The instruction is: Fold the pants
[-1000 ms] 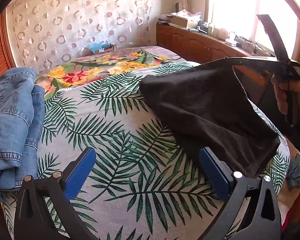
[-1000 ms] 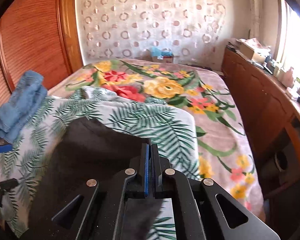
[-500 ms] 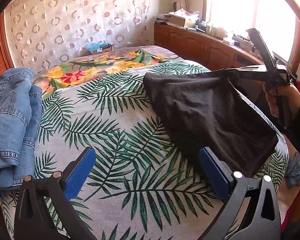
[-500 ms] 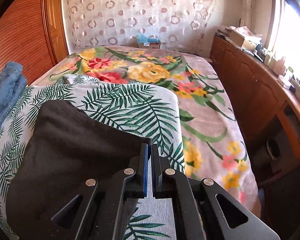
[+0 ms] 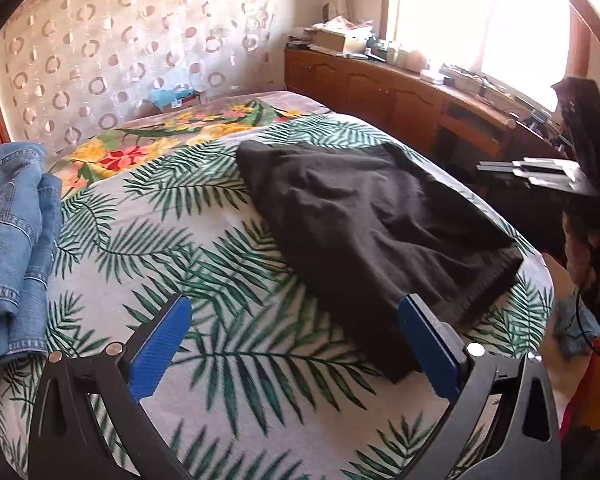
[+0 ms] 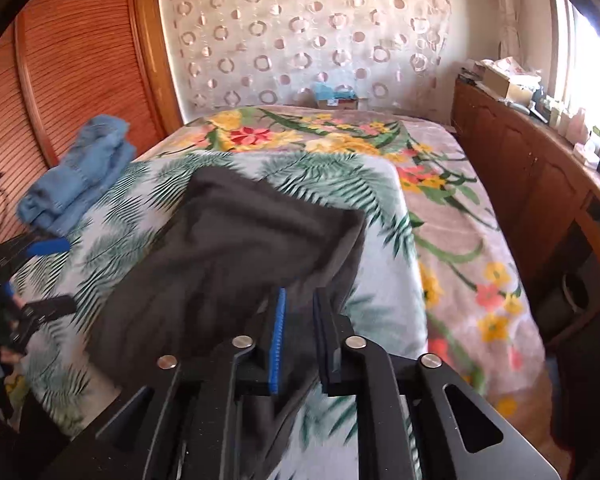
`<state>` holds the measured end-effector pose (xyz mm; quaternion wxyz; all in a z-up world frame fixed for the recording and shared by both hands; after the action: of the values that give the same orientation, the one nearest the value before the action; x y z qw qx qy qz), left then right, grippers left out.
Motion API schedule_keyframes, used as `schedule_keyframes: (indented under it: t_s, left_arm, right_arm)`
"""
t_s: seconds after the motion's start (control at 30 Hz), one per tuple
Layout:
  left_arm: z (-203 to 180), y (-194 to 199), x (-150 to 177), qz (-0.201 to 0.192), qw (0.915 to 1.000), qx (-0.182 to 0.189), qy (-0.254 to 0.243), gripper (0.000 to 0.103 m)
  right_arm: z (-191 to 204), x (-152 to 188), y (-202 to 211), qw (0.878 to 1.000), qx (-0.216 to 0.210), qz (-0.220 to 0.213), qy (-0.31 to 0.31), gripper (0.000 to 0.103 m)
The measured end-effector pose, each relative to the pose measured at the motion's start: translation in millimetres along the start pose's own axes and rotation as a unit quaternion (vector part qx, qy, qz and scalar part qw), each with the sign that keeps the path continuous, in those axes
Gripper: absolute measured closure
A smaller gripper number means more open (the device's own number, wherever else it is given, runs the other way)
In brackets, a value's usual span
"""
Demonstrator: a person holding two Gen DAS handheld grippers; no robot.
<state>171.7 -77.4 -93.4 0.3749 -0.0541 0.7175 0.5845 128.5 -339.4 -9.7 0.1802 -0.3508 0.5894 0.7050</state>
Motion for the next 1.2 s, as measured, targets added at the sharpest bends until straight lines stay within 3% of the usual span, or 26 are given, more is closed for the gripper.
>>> schedule_keyframes:
  t_s: [0.07, 0.27, 0.57, 0.73, 0.93, 1.13, 1.2]
  left_arm:
    - [-7.0, -0.2, 3.4, 0.003, 1.0000, -0.002, -0.005, 0.000]
    - [-23.2, 2.6, 14.6, 0.007, 0.9998, 0.004, -0.016, 0.000]
    - [-42.8, -8.4, 26.7, 0.031, 0.9982, 0.006, -0.051, 0.000]
    - [-42.4, -15.0, 23.4, 0.038, 0.9982, 0.004, -0.046, 0.001]
    - [-42.9, -16.4, 22.8, 0.043, 0.9976, 0.034, -0.041, 0.016]
    - [-47.1, -15.5, 25.2, 0.041, 0.9975, 0.024, -0.053, 0.025]
    - [-45.2, -16.8, 26.5, 0.043, 0.9975, 0.019, -0.052, 0.028]
  right_arm:
    - [-1.8, 12.2, 5.9, 1.000, 0.001, 0.003, -0.001, 0.078]
    - [7.5, 30.1, 23.7, 1.000, 0.009, 0.005, -0.002, 0.078]
    - [8.0, 40.4, 19.2, 0.999, 0.003, 0.019, -0.028, 0.078]
    - [10.2, 45.7, 18.7, 0.999, -0.005, 0.029, -0.034, 0.078]
    - [12.2, 46.8, 21.5, 0.999, -0.020, 0.027, -0.040, 0.078]
    - [12.4, 51.3, 22.0, 0.998, -0.032, 0.023, -0.047, 0.078]
    - [13.3, 52.2, 23.6, 0.998, -0.038, 0.020, -0.046, 0.088]
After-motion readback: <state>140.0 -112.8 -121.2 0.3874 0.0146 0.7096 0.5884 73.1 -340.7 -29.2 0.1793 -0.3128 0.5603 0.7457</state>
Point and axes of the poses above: each gripper's, at about its wrist camera, not at the fingertips, and y roughly against the way its jaws point, z to its left, x to its underside, the point moved 1 cm from there along -y, roughly the way its jaws point, and after that the axes turned 7 degrees about z, right-handed, at the moved point
